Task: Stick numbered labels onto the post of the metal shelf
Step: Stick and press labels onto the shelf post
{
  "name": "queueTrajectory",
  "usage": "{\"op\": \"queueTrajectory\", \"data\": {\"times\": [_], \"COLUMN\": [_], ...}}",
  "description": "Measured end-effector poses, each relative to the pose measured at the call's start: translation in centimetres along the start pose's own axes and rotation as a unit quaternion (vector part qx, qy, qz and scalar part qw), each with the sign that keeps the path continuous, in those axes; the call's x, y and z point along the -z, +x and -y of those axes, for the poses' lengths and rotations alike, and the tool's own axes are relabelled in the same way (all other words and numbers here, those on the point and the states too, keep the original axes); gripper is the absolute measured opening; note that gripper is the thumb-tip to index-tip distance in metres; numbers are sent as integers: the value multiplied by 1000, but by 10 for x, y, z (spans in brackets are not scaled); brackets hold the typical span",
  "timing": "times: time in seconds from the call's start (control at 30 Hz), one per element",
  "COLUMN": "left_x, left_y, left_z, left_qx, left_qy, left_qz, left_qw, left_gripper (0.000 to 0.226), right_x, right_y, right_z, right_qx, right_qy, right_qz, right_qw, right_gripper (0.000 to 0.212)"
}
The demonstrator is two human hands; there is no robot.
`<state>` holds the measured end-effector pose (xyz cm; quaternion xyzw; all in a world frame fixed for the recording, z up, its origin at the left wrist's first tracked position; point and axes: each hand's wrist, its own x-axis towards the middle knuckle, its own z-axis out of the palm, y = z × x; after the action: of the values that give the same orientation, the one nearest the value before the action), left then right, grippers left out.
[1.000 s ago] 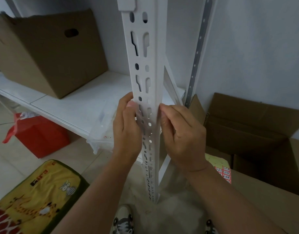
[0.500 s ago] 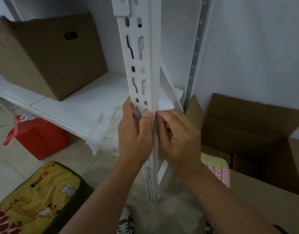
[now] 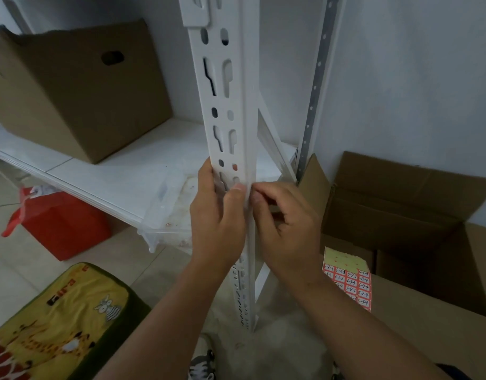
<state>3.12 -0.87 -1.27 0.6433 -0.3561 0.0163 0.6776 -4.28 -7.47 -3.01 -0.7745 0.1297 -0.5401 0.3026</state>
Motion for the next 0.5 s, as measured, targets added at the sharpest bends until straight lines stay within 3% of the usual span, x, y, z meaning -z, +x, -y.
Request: {"op": "queueTrajectory", "data": {"times": [0.5], "left_x": [2], "left_y": [-1], "left_z": [1], "left_qx": [1], "left_qy": [-3], "left_qz": [2], "left_qw": [1000], "left_gripper": [43], "right_x": [-3], "right_y": [1], "right_z": [2], "right_qx": [61], "right_qy": [-57], "right_qz": [-32], "right_qw": [996], "right_gripper": [21]}}
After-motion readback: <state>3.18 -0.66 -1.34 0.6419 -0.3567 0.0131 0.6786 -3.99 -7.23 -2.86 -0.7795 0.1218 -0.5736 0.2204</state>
